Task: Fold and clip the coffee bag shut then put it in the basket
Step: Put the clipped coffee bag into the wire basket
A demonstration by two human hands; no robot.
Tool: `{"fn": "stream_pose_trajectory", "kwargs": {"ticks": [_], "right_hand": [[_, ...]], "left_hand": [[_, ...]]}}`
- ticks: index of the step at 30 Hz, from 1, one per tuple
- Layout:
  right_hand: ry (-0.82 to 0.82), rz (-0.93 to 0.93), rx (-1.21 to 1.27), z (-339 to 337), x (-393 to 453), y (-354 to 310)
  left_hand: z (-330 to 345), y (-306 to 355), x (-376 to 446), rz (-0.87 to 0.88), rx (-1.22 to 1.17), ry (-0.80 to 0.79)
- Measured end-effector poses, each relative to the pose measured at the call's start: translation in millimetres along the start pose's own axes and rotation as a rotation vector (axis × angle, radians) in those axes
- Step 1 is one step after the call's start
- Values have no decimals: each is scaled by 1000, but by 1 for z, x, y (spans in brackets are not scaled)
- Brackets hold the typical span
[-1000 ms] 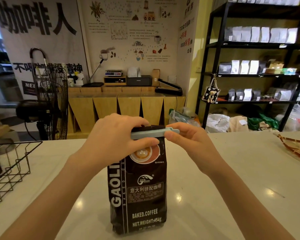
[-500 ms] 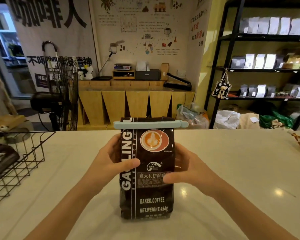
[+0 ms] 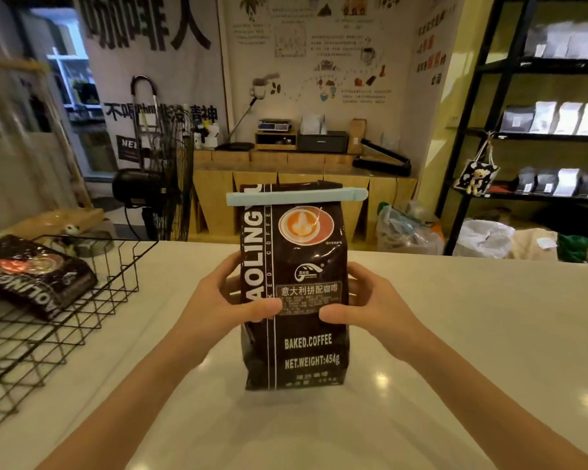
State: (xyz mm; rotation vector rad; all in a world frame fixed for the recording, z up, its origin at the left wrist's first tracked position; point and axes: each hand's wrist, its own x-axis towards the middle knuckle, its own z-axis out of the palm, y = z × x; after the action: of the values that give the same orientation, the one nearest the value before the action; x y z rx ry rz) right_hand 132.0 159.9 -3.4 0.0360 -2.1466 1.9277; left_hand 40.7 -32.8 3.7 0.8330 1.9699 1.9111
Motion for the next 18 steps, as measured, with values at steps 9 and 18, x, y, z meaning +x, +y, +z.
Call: {"fn": "stream_pose_trajectory", "kwargs": {"ticks": [9, 18], "right_hand": [[-180, -47, 66, 96, 85, -55], [-422, 98, 235, 244, 171, -56]], "left_hand": [[-90, 64, -28, 23, 23, 464], [-199, 74, -66, 41, 87, 839]]}}
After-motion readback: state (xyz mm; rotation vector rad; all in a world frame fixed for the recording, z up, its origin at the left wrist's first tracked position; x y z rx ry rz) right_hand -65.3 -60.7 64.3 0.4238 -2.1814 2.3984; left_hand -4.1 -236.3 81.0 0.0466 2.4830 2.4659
